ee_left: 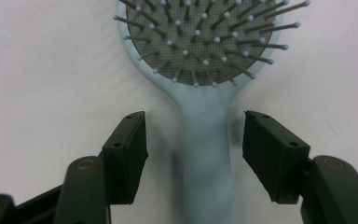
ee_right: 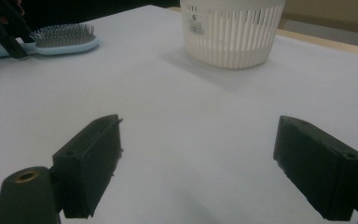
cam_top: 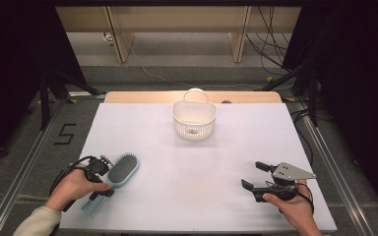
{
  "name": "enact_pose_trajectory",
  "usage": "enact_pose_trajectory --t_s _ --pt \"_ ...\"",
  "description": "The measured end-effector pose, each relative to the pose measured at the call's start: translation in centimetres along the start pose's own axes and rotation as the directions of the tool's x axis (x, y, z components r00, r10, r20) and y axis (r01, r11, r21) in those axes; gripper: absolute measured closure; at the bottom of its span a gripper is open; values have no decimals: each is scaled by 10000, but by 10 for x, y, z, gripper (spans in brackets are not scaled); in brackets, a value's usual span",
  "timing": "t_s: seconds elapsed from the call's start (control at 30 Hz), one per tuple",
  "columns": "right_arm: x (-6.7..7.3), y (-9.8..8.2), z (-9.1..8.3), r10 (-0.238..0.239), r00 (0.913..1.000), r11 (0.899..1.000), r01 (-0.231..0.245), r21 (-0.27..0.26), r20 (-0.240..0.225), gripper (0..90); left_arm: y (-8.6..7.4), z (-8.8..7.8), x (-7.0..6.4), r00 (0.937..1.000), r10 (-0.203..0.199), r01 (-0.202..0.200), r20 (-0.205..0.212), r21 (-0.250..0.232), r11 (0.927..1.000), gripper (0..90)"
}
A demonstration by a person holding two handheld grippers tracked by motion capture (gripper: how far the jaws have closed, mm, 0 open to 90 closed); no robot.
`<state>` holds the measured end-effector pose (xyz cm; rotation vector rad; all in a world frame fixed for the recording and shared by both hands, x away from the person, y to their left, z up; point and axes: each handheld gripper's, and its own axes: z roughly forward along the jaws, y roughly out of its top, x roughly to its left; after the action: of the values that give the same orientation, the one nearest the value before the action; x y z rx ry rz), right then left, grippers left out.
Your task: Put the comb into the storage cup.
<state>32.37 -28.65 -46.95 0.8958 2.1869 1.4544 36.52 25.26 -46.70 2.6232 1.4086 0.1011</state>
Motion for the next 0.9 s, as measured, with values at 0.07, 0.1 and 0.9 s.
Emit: enact_pose_trajectory --t_s 0.07,0.1,0.9 --pt "0 0 0 -2 10000 10000 2 -3 -8 158 1 0 0 10000 38 -38 11 73 10000 410" --pt "0 0 0 1 10000 10000 -1 -3 -6 158 2 0 0 10000 25 -25 20 96 10000 413" --pt "0 0 1 -32 10000 10000 32 27 -9 158 15 3 0 9999 127 -125 -14 899 9959 492"
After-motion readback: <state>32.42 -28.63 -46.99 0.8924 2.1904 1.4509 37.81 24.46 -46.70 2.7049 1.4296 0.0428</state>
